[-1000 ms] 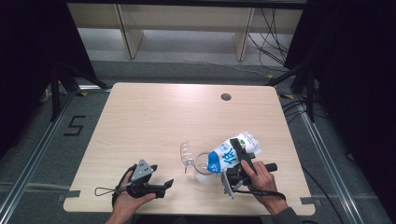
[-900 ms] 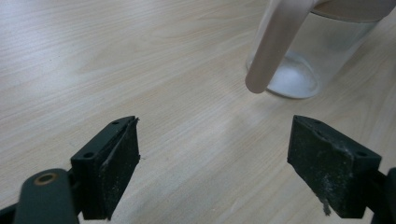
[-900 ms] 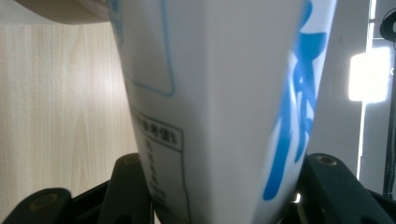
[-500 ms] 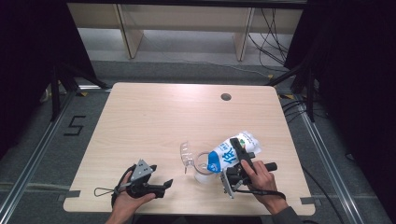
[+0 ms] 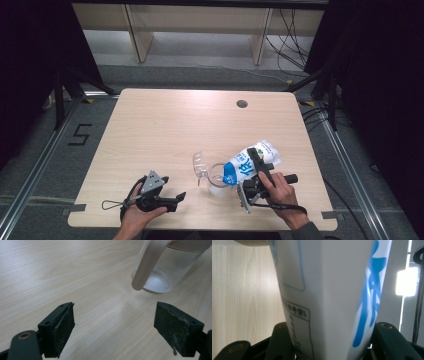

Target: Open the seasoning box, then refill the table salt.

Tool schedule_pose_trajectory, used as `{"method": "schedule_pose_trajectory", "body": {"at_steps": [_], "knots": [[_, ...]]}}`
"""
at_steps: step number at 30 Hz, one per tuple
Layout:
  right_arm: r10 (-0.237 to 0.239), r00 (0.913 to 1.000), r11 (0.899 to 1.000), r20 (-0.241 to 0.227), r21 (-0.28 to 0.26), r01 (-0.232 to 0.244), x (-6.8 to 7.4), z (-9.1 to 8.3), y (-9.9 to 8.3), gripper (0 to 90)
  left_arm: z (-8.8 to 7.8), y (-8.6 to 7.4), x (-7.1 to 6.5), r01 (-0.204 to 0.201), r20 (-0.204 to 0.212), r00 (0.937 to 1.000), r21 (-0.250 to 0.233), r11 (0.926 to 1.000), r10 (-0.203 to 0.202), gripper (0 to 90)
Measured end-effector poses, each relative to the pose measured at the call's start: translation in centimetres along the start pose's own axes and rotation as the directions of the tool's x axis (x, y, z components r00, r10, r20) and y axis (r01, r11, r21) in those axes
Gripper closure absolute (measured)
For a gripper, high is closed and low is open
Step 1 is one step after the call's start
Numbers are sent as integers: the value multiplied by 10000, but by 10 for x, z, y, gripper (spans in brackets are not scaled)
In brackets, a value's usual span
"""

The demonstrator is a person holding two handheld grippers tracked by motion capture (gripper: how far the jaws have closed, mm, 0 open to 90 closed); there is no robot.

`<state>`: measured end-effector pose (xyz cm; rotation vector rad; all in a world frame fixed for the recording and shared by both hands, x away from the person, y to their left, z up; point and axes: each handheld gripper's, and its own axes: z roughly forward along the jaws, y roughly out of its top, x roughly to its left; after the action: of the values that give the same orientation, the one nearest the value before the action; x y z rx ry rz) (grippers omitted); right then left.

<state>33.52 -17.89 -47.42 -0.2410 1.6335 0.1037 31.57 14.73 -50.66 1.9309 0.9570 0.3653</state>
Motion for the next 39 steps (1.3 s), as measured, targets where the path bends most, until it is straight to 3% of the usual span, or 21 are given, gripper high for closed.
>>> {"method": "schedule_pose_trajectory", "body": {"at_steps": [2, 4, 5, 7, 11, 12, 13, 17, 18, 20, 21, 24, 25, 27, 34, 35, 39], "knots": [[495, 9988, 9988, -61, -34, -495, 4, 1, -1, 545, 0, 0, 0, 41, 9, 10000, -8, 10000, -41, 162], [414, 9991, 9991, -44, 29, -414, 4, 1, 0, 545, 0, 0, 0, 180, 7, 9998, -77, 9998, -180, 162], [128, 9999, 9999, -17, 35, -128, 2, 0, 0, 545, 0, 0, -1, 197, -45, 9998, -66, 9998, -197, 162], [372, 9993, 9993, -97, 19, -371, 5, 1, 0, 549, 0, 0, -1, 112, -29, 9999, -9, 9999, -112, 162], [322, 9994, 9995, -95, -9, -323, 4, 1, 0, 551, -1, 0, -1, -18, 39, 10000, -49, 10000, 18, 162], [656, 9978, 9977, -79, 149, -655, 6, 0, 1, 552, -1, -1, 0, 158, 22, 9999, -75, 9998, -158, 162], [656, 9978, 9977, -79, 149, -655, 6, 0, 1, 552, -1, -1, 0, 158, 22, 9999, -75, 9998, -158, 162], [451, 9990, 9990, -44, 5, -451, 5, 1, 0, 557, -1, 0, -1, 96, 23, 10000, -73, 9999, -95, 162], [68, 10000, 10000, 19, -21, -68, 2, 0, 0, 558, 0, 1, -1, -55, 68, 10000, -56, 10000, 56, 162], [-178, 9998, 9998, 47, -71, 178, 0, 0, 0, 558, 0, 0, -2, 24, 39, 10000, -60, 10000, -24, 162], [590, 9982, 9983, -47, 21, -590, 6, 1, -1, 558, 0, 1, -2, -27, 43, 10000, -50, 10000, 27, 162], [431, 9991, 9991, -14, 9, -431, 5, 1, -1, 560, 0, 0, -2, 112, 99, 9999, -59, 9999, -112, 162], [3, 10000, 10000, 46, -98, -3, 2, 1, 0, 560, 0, 0, -2, 114, 90, 9999, -65, 9999, -113, 162], [117, 9999, 9999, 37, 84, -118, 2, -1, 0, 561, 0, 1, -2, -45, 63, 10000, -53, 10000, 46, 162], [70, 10000, 9999, 13, 126, -70, 2, -1, 0, 563, 0, 1, -2, -54, 78, 10000, -70, 10000, 55, 162], [642, 9979, 9978, -49, 194, -641, 7, -1, -1, 564, 0, 1, -2, -70, 76, 9999, -56, 10000, 70, 162], [612, 9981, 9980, -44, 185, -611, 6, -1, 0, 564, 0, 1, -2, -8, 84, 10000, -72, 10000, 9, 162]]}}
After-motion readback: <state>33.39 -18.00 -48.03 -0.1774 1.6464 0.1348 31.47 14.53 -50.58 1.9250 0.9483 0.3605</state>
